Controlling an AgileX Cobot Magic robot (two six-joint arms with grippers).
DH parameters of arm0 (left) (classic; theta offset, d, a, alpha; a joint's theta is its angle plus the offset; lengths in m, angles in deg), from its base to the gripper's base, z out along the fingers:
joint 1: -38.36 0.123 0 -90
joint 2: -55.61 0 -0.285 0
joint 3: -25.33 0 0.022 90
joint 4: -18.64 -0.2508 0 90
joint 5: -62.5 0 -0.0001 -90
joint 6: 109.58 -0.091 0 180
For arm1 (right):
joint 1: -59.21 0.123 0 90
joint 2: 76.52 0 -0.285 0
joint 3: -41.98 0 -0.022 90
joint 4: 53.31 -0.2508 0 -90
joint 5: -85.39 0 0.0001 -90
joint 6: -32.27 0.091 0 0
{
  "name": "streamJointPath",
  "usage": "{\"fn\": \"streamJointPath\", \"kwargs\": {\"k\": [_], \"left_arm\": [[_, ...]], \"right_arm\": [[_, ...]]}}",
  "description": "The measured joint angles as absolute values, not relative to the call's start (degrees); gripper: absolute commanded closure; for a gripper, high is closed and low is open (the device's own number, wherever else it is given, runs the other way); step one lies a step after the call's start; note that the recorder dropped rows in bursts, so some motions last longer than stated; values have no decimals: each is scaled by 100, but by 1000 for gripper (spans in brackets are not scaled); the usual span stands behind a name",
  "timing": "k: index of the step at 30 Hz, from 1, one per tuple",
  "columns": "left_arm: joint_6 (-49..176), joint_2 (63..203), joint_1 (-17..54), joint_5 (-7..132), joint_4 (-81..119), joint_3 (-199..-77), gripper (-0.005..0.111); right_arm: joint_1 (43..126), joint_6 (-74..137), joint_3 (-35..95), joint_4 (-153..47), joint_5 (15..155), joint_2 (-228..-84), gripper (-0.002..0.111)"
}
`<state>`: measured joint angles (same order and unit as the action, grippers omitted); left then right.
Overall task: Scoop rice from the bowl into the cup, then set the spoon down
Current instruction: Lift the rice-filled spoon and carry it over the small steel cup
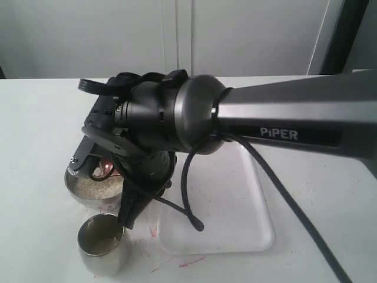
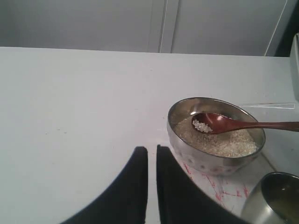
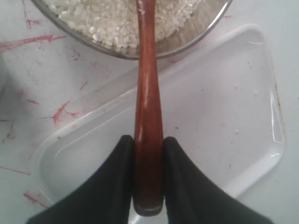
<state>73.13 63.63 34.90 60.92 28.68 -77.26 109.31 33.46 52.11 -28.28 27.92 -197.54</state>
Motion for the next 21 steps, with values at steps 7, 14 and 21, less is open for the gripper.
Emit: {"fn": "streamJointPath", "kwargs": {"k": [7, 14, 21], "left_arm": [[7313, 6363, 3490, 6092, 2868, -7726, 92], [7313, 6363, 3490, 6092, 2868, -7726, 92], [7313, 6363, 3490, 6092, 2868, -7726, 92]], "right_arm": [[10923, 3358, 5211, -3181, 2959, -19598, 108], [10860, 3358, 5211, -3449, 3014, -19471, 108], [10709, 3358, 4671, -3598, 3324, -19158, 108]]}}
